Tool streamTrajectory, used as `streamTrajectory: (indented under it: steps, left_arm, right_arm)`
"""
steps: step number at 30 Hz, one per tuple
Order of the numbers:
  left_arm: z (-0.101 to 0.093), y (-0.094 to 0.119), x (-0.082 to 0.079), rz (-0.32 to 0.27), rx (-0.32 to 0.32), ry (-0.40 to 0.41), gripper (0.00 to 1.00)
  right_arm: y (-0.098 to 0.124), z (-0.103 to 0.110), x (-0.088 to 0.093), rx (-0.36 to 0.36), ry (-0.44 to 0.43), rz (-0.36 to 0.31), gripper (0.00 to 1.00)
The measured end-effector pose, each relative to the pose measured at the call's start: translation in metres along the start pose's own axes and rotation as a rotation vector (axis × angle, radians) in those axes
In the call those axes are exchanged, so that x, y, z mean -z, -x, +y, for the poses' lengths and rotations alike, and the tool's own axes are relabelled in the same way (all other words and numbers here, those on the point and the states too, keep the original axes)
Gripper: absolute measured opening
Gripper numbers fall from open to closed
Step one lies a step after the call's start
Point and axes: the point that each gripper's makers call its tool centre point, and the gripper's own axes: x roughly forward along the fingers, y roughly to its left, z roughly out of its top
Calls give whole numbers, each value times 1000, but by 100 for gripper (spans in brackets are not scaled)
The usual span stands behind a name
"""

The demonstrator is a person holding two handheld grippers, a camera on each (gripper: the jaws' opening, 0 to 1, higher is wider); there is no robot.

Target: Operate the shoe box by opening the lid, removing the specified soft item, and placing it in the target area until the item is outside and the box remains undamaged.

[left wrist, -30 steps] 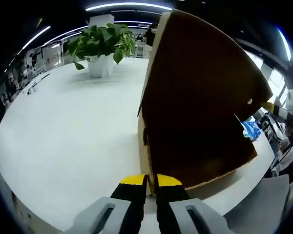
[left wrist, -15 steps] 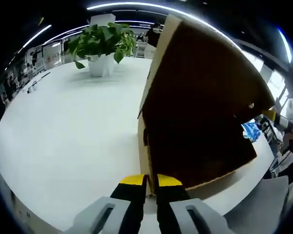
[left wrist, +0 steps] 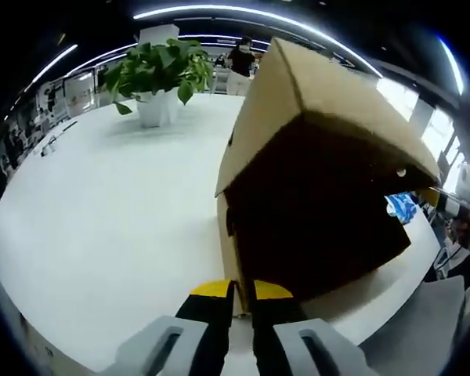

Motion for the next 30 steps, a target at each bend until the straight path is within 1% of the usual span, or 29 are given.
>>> streamTrajectory:
  steps: [1,3,7,10,12,15,18,22,24,26,30]
  left_arm:
    - [0,1,0,1,-1,-4,12]
    - [2,3,-1,-4,-11,-18,21]
    - [5,8,-5,-26,-16,-33,22]
    - [6,12,-12,-54,-9,-43,26]
    - [7,14,-17,-76,-11,-63,30]
    - [4,18,-22,-94,-2,-99,32]
    - [1,20,-25,-106,14,-121,34]
    - [-4,20,-22,-101,43,-173,37]
    - [-9,20,-21,-104,54,-217,41]
    - [-11,20,-19,-101,62,-229,45]
    - [-13,19,-13,-79,74,-255,45]
  right_arm:
    - [0,0,1,0,3,0,8]
    - [0,1,4,-6,9,5,8]
    - [0,1,13,-10,31,25,9]
    - [1,2,19,-19,60,37,9]
    - [1,3,23,-25,77,43,9]
    - [1,4,27,-38,93,45,9]
    - [1,6,33,-63,140,52,10]
    - [2,8,39,-79,206,58,13]
    - [3,9,41,-91,218,56,14]
    - [5,10,43,-108,224,56,16]
    - [7,11,52,-129,260,78,18]
